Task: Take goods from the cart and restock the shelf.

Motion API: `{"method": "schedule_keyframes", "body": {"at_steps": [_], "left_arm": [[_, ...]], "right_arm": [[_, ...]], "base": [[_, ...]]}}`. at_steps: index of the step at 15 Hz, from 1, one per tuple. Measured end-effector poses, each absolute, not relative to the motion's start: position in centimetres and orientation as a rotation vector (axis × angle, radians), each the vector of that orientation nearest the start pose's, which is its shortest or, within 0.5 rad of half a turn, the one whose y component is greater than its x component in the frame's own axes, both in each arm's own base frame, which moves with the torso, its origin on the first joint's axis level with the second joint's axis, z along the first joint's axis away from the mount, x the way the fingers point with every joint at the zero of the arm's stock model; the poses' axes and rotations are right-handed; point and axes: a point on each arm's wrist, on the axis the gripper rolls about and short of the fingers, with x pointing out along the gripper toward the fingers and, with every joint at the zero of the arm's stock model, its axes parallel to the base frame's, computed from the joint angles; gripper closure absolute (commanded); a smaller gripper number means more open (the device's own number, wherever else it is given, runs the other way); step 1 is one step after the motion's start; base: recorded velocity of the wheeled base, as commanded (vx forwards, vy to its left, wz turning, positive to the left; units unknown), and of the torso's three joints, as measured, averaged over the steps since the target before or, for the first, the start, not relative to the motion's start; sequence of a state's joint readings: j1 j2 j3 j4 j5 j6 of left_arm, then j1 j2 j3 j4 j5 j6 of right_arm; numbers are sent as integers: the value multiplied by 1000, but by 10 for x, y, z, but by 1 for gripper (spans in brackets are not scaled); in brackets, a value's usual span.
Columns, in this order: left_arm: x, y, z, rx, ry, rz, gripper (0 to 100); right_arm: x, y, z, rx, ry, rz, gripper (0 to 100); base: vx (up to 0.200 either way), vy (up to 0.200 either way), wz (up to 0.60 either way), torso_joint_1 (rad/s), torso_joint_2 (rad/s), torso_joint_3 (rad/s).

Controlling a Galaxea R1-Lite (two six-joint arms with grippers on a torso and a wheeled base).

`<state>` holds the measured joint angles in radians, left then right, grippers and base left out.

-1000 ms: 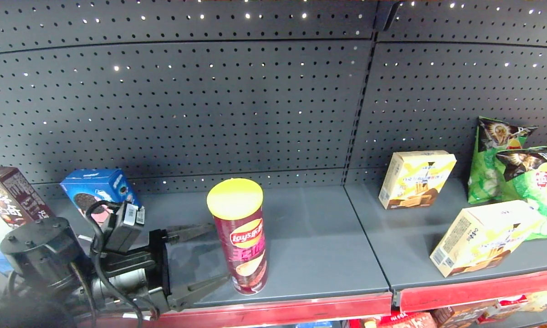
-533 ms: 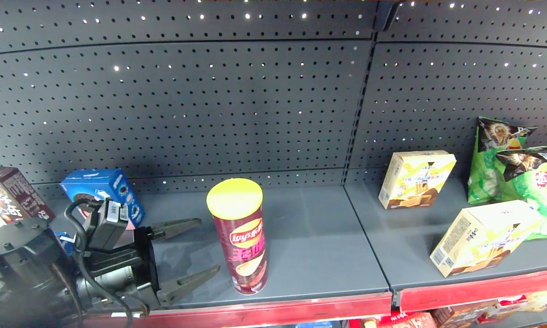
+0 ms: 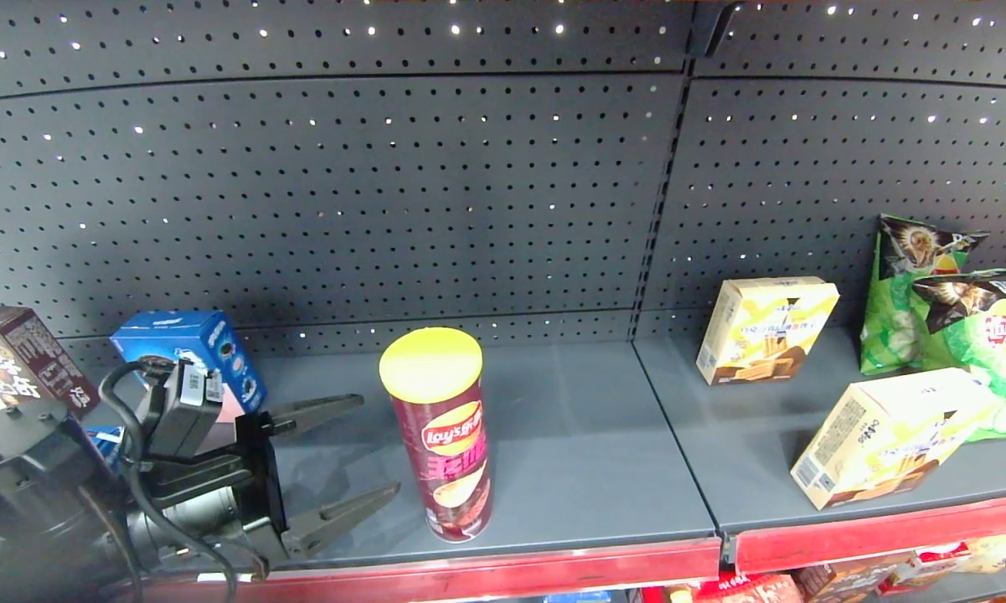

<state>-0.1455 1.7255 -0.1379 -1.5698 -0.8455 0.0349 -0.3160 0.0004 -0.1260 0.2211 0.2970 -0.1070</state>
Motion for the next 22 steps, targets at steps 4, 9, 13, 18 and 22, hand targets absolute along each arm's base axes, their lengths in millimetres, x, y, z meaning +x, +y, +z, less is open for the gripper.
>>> {"method": "schedule_keyframes", "body": {"at_steps": [4,9,13,18,22], "left_arm": [[200,-45,146,24,-107,-859,0],[178,-41,172,40,-229,-599,0],[157,-37,174,81,-207,-326,0],[116,-17,175,84,-214,-144,0],[70,-8,163,86,-133,-74,0]], "right_arm": [[-31,17,87,-78,92,-14,100],[-31,17,87,-79,92,-15,100],[-31,17,87,-78,92,-14,100],[-31,17,87,-79,93,-22,100],[-31,17,87,-79,92,-14,100]], "base": [[0,0,0,0,0,0],[0,0,0,0,0,0],[0,0,0,0,0,0],[0,0,0,0,0,0],[0,0,0,0,0,0]]}}
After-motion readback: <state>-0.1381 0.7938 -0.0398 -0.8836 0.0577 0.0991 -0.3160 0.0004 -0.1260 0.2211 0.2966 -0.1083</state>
